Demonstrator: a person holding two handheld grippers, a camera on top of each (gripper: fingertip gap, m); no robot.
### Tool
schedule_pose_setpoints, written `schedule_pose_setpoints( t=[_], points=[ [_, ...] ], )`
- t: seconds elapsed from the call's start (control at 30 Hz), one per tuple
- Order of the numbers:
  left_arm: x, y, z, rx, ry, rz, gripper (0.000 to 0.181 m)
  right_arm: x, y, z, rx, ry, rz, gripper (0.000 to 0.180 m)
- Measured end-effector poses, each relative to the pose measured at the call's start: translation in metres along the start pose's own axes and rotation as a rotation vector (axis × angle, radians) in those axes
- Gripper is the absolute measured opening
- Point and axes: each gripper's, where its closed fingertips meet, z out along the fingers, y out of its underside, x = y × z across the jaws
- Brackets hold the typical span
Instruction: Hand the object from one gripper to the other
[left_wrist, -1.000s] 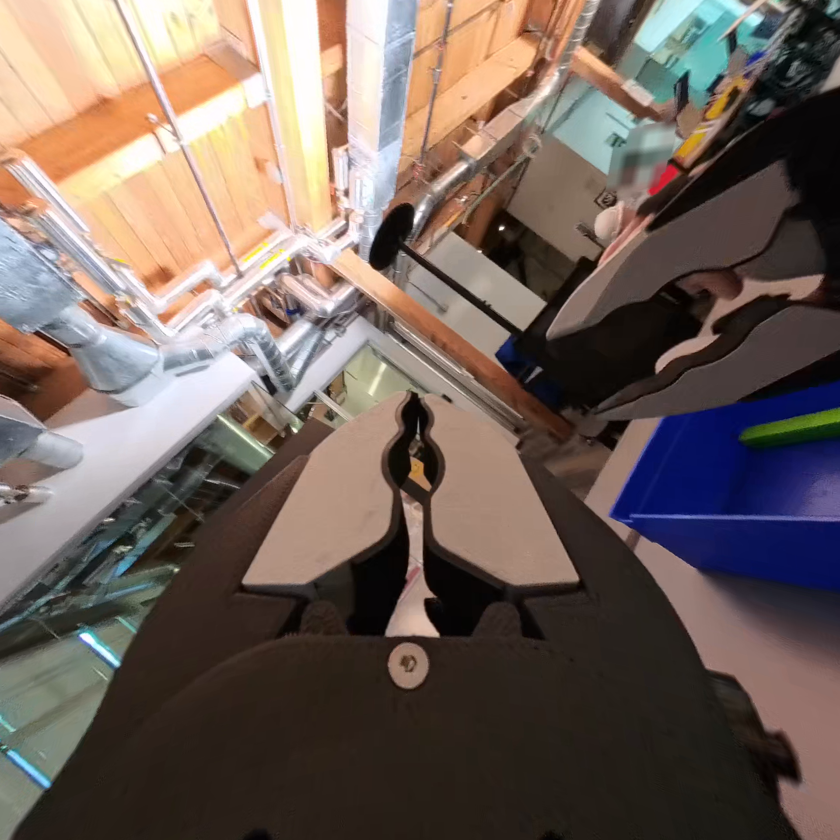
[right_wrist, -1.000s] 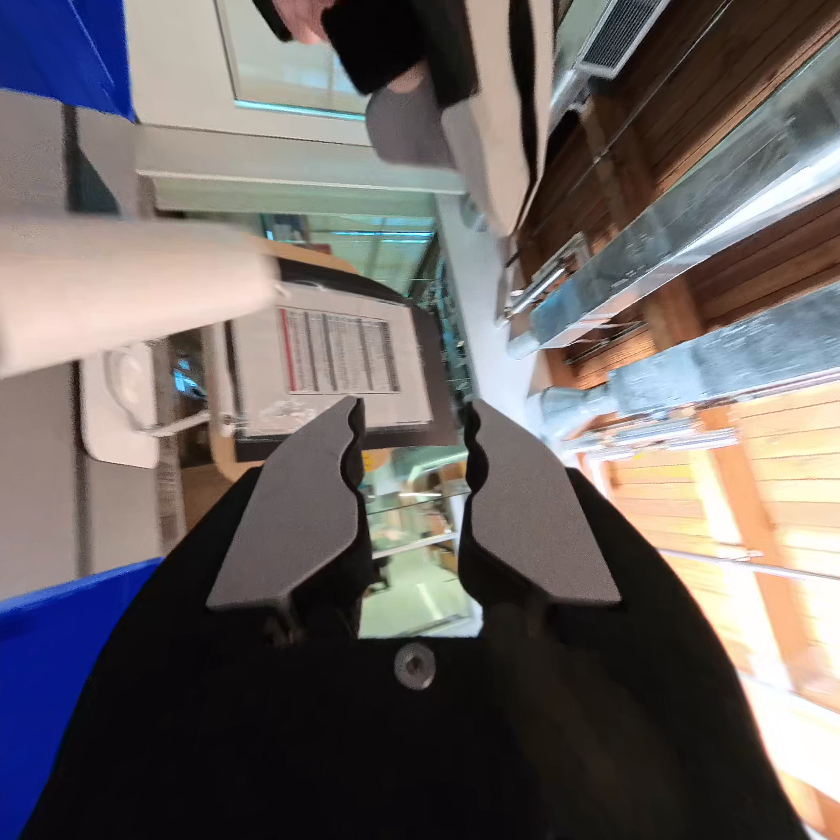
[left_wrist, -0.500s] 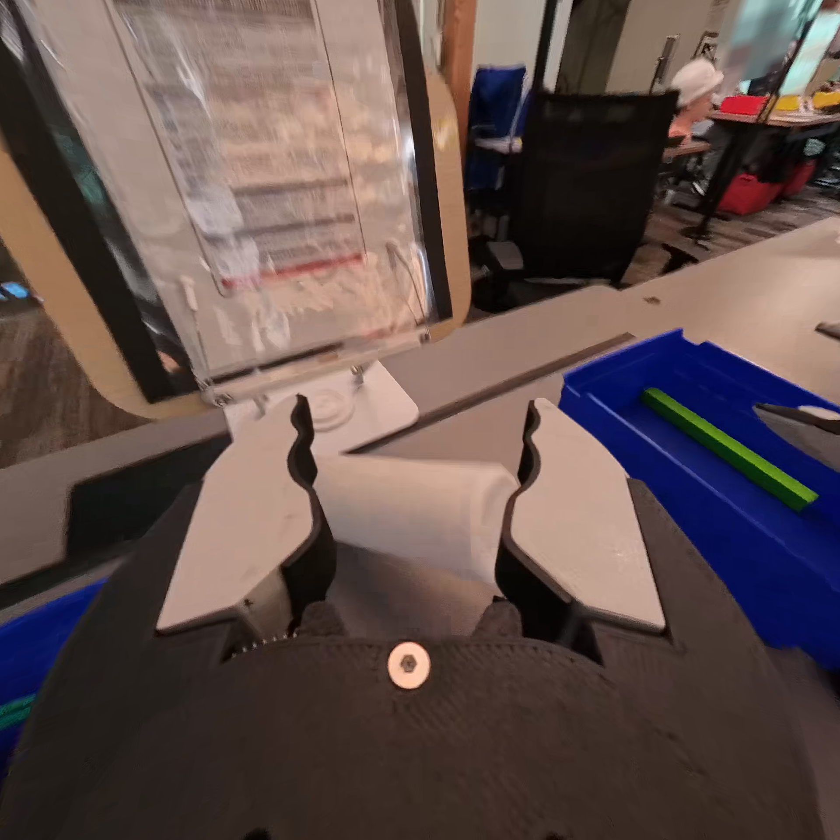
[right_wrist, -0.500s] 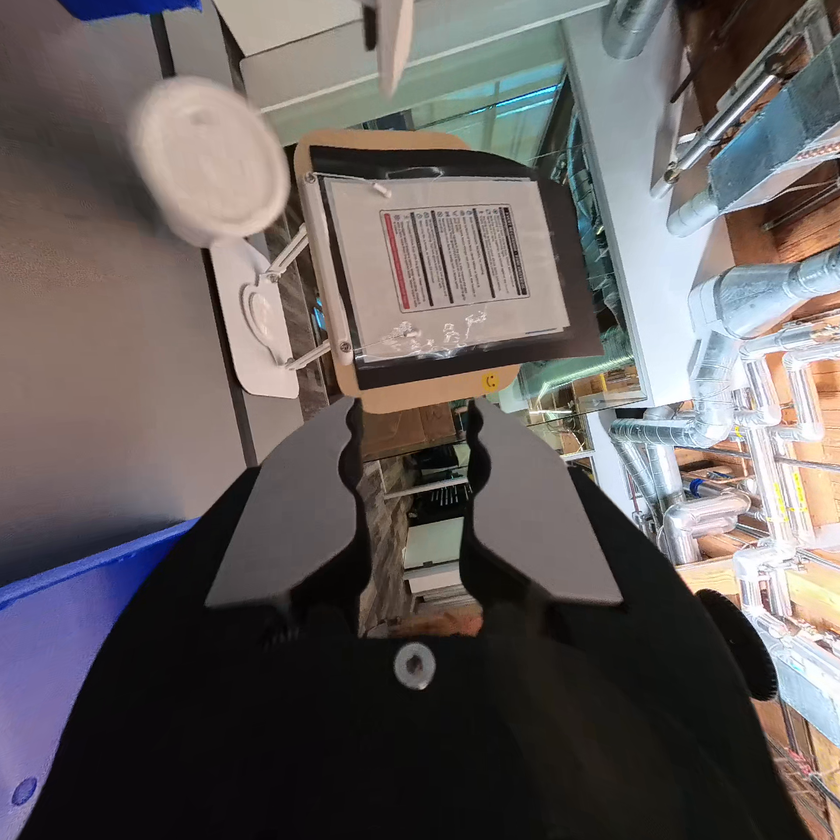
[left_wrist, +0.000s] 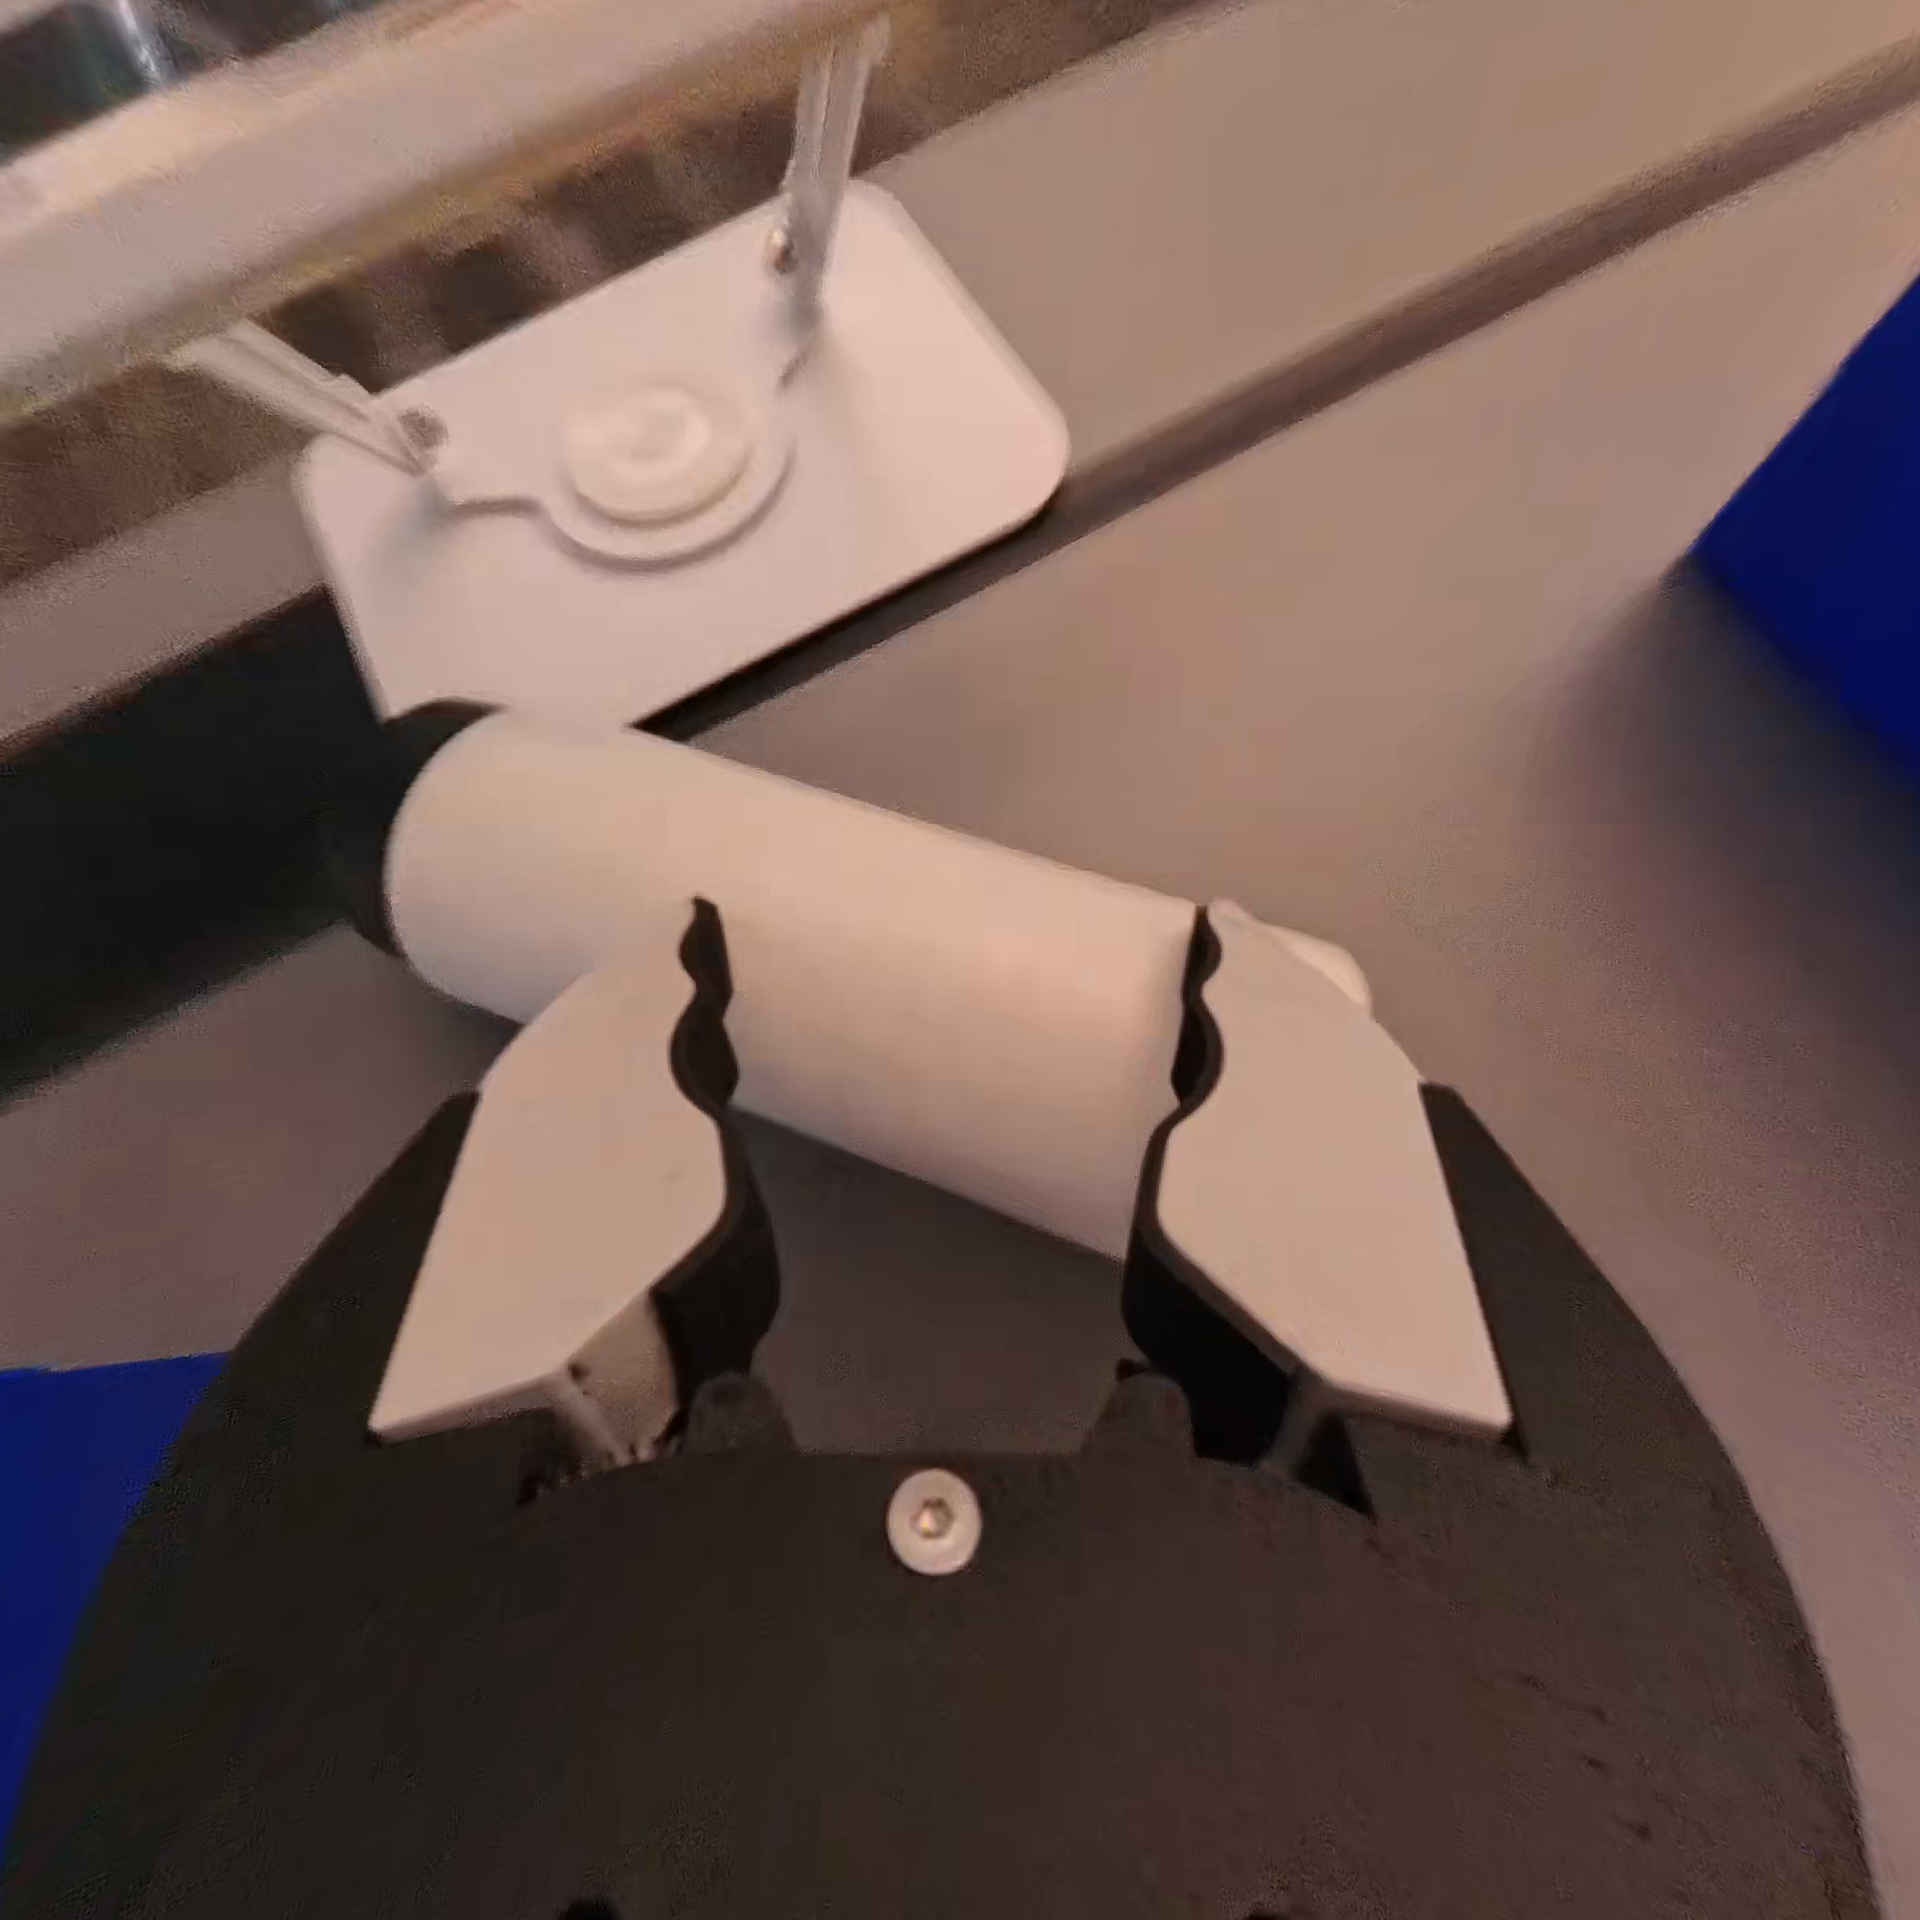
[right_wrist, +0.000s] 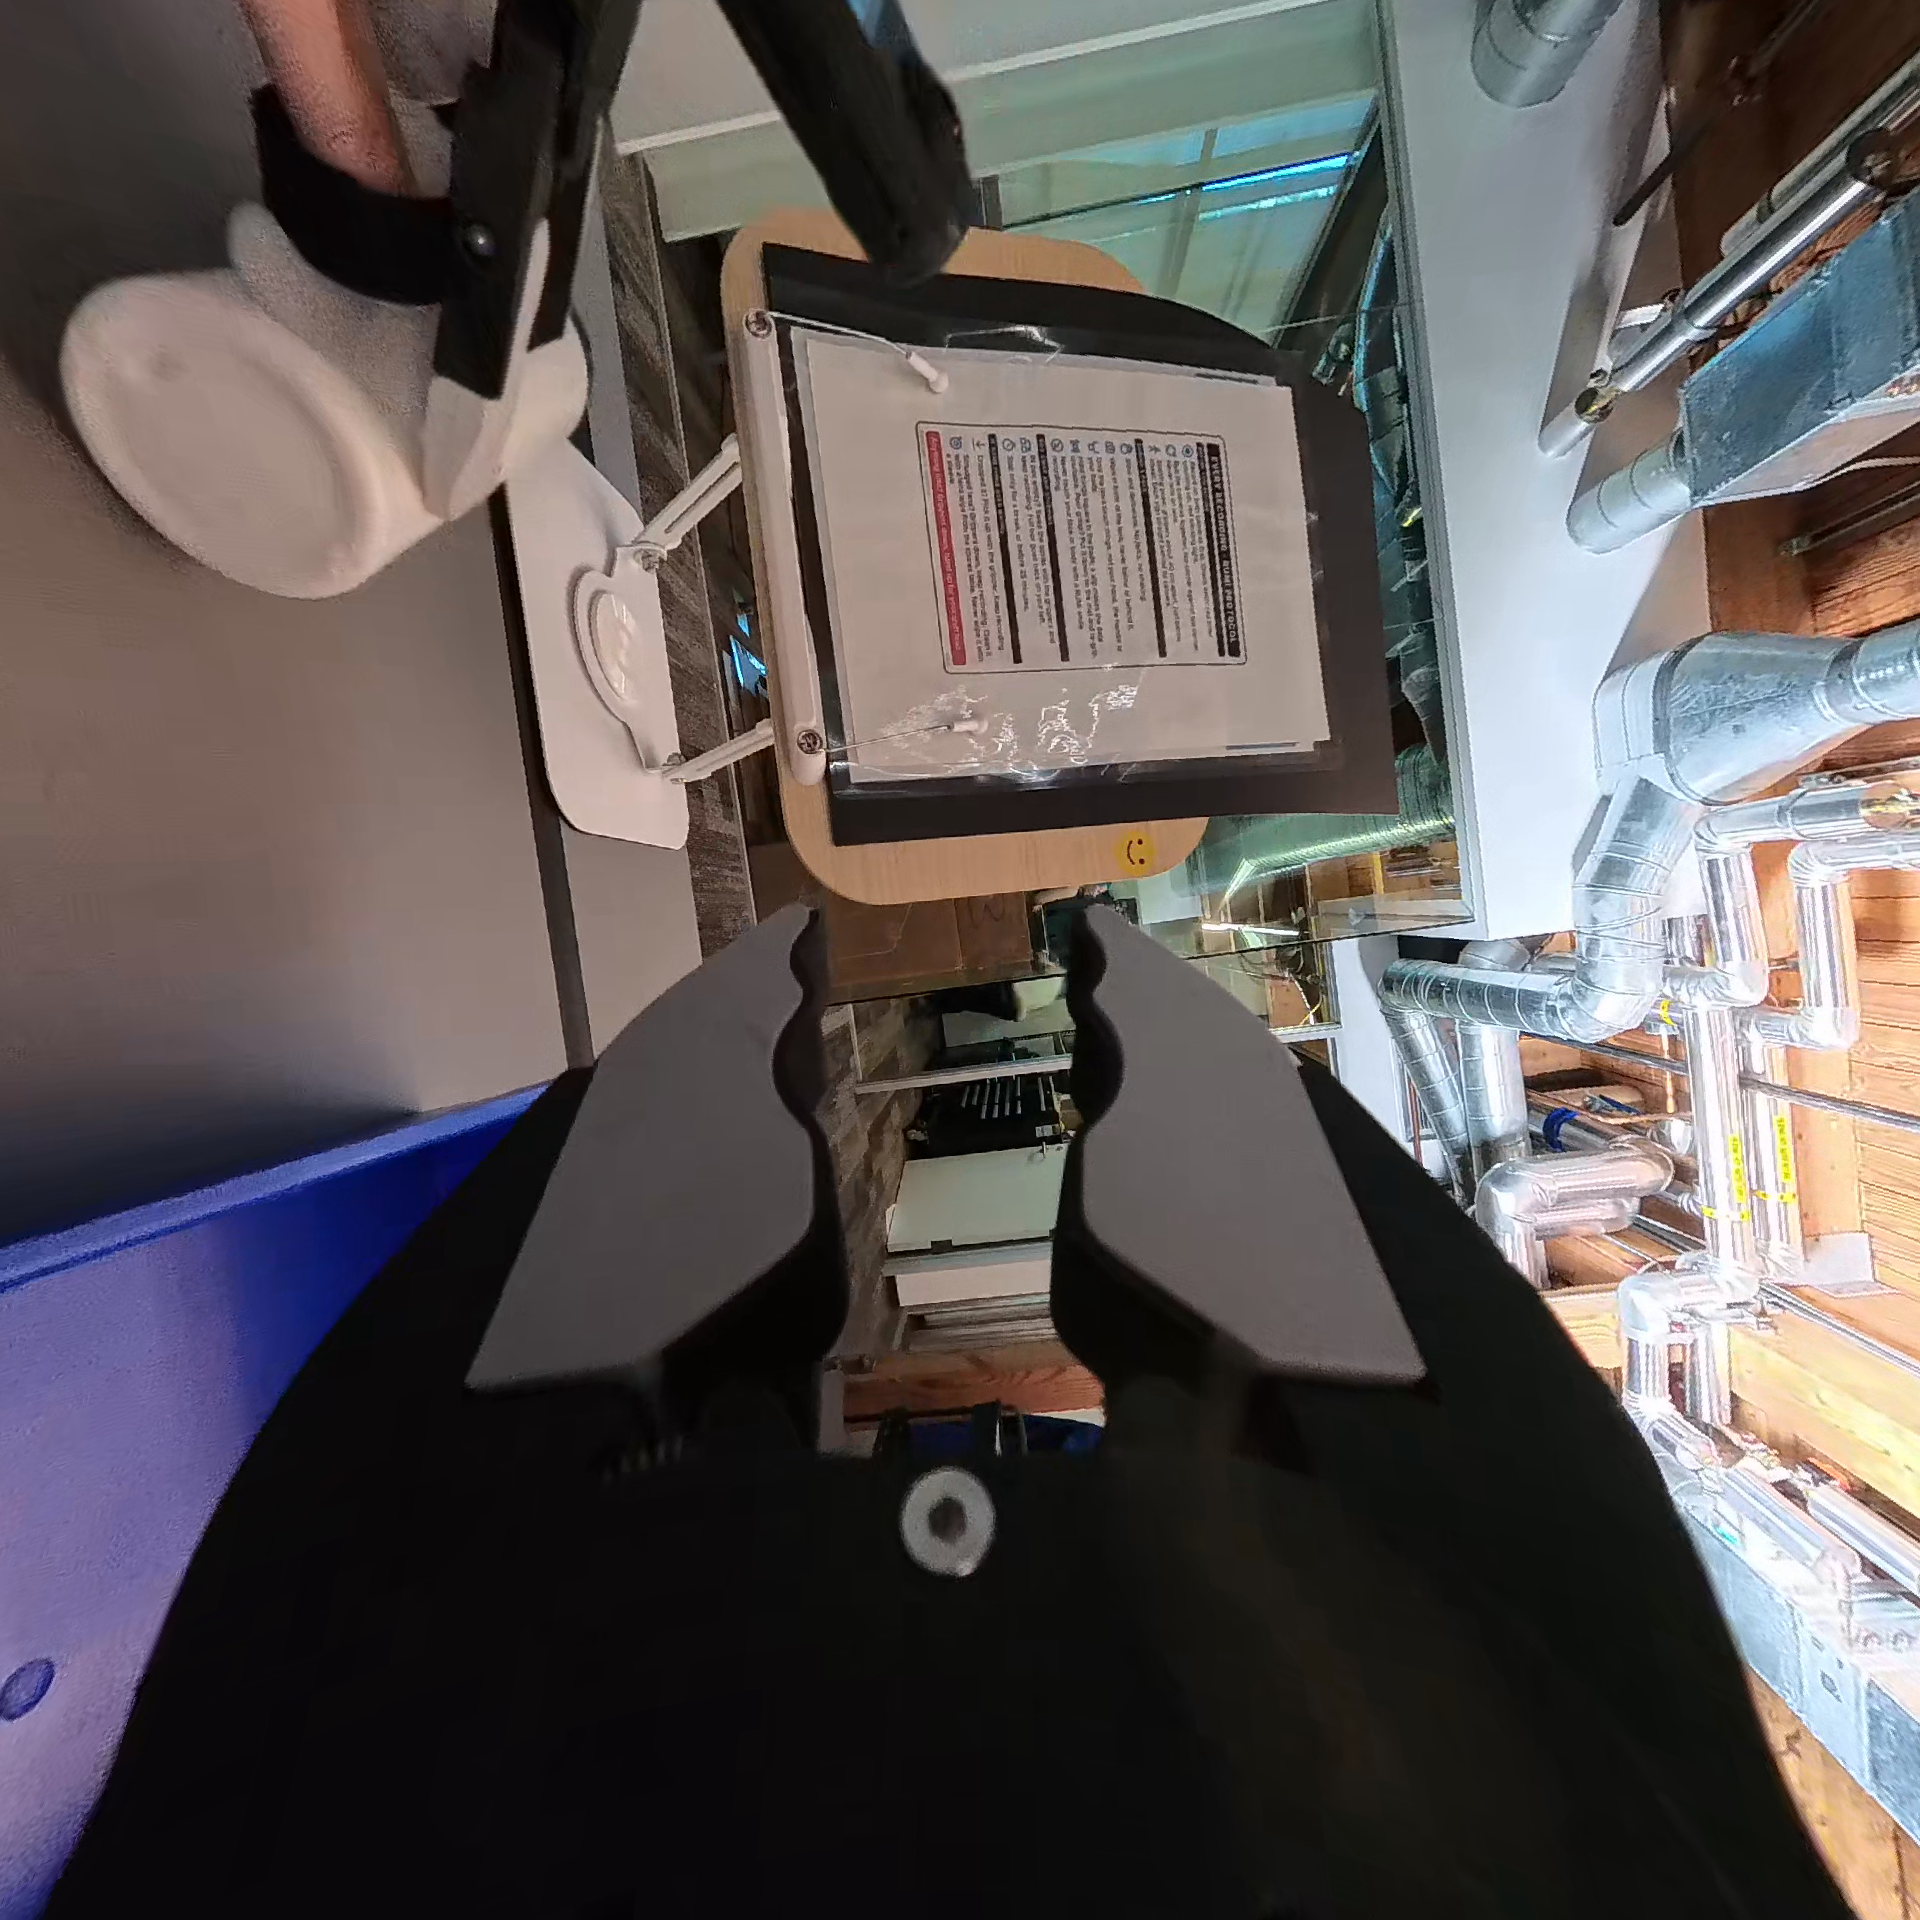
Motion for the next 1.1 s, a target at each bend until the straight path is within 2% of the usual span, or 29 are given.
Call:
schedule_pose_setpoints(
  t=[0.07, 0.23, 0.37, 0.43, 0.5, 0.7, 0.83, 1.1],
  points=[
    [0.0, 0.004, -0.004, -0.047, -0.015, -0.018, 0.074, 0.0, 0.001, 0.0, -0.008, 0.001, -0.014, 0.045],
    [-0.011, 0.031, -0.021, -0.24, -0.04, -0.094, 0.082, -0.003, 0.002, 0.001, -0.023, -0.012, -0.027, 0.045],
    [-0.021, 0.098, -0.032, -0.617, 0.016, -0.252, 0.125, -0.004, 0.001, 0.001, -0.032, -0.011, -0.047, 0.045],
    [-0.018, 0.13, -0.034, -0.776, 0.077, -0.307, 0.121, -0.002, -0.001, 0.0, -0.024, -0.005, -0.049, 0.045],
    [-0.031, 0.143, -0.038, -0.845, 0.01, -0.198, 0.108, -0.001, -0.003, -0.001, -0.017, 0.0, -0.05, 0.045],
    [-0.022, 0.14, -0.038, -0.864, 0.103, -0.119, 0.105, 0.0, -0.005, -0.003, -0.01, -0.005, -0.056, 0.045],
    [-0.018, 0.124, -0.039, -0.779, 0.174, -0.126, 0.105, -0.003, -0.003, -0.001, -0.017, -0.014, -0.069, 0.045],
    [0.04, 0.062, -0.075, -0.453, 0.687, -0.191, 0.104, -0.009, -0.003, 0.001, -0.016, -0.037, -0.066, 0.045]
  ],
)
